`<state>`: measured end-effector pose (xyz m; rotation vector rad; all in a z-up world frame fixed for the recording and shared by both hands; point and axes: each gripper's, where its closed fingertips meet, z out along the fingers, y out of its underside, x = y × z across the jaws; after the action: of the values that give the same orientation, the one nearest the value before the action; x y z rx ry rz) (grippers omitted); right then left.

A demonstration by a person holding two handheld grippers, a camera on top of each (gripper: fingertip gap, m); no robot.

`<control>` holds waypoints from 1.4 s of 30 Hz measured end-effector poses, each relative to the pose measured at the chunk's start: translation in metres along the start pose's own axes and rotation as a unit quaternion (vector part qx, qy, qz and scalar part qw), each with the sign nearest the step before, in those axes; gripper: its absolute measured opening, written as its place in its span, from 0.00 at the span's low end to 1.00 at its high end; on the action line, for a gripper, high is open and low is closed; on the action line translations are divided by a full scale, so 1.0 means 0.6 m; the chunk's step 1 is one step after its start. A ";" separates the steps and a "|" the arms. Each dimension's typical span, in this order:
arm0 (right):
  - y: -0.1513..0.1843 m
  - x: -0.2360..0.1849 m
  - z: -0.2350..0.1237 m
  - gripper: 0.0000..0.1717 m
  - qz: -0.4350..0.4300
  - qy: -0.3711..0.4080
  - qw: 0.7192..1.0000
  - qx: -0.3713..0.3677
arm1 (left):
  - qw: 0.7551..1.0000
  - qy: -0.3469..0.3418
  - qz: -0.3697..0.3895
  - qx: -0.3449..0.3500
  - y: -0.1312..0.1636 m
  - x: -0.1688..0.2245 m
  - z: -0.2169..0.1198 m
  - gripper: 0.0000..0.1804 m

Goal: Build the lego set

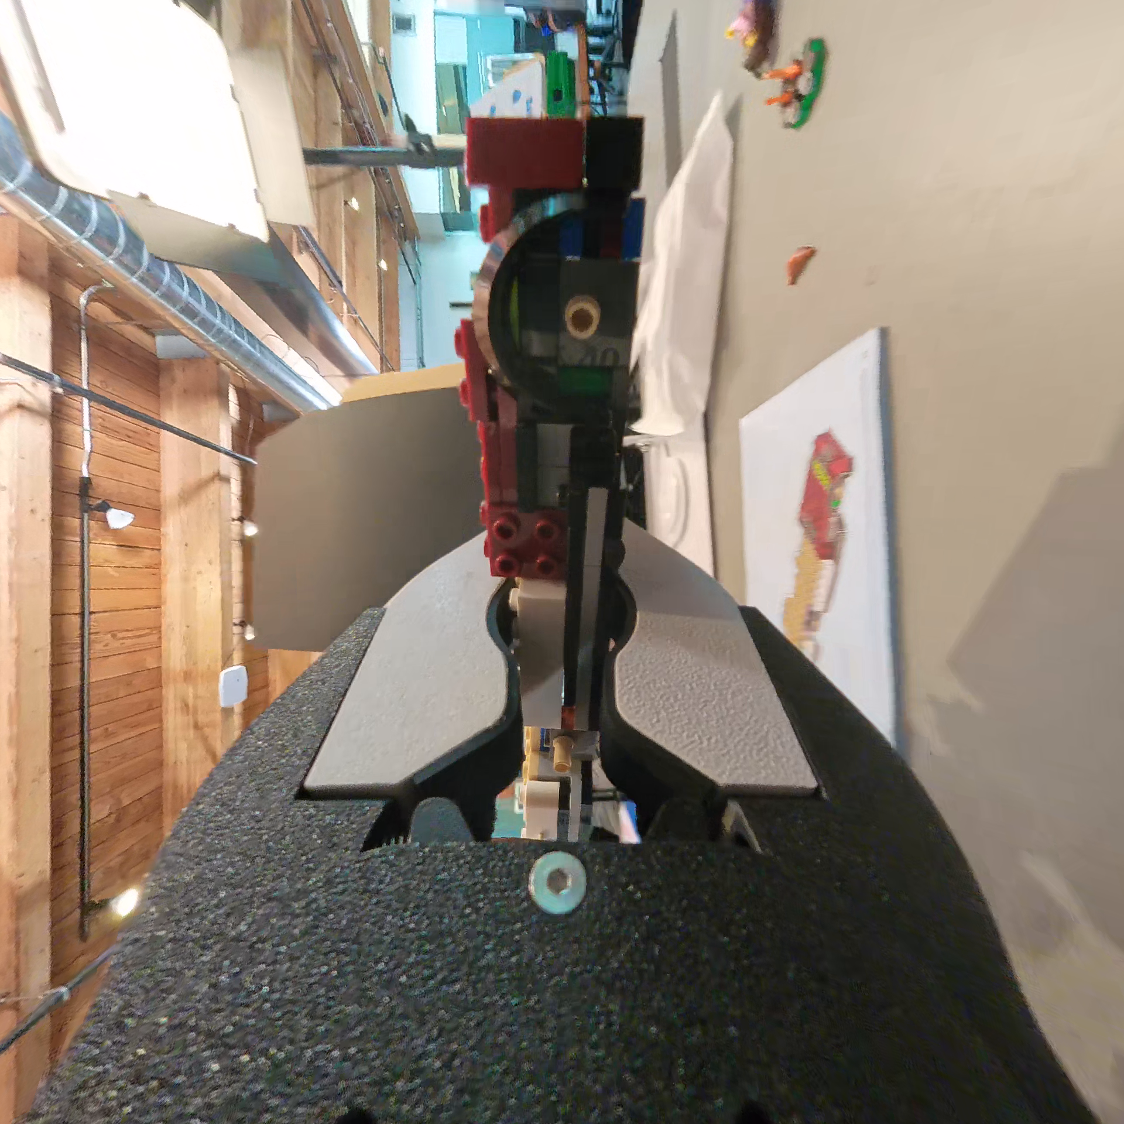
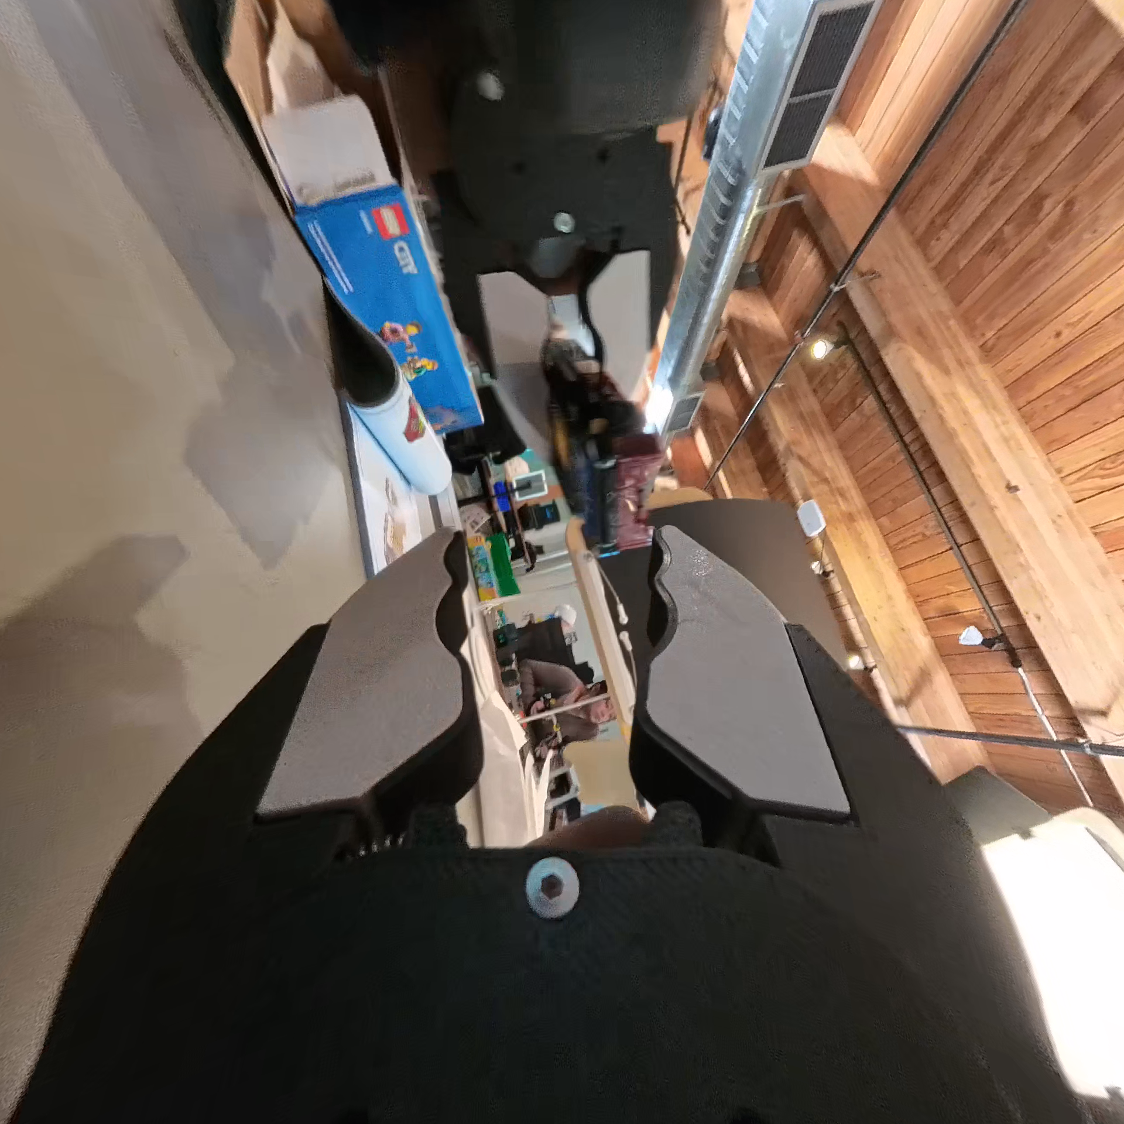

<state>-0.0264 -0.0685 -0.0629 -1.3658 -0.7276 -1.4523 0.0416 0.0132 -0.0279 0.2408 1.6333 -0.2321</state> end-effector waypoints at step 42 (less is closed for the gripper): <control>-0.018 -0.003 -0.025 0.31 -0.010 -0.004 1.000 -0.006 | 0.991 -0.066 -0.070 0.093 -0.065 -0.276 -0.044 0.14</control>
<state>-0.0421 -0.0778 -0.0656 -1.3769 -0.7400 -1.4694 0.0170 -0.0191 0.1392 0.2480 1.5002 -0.4993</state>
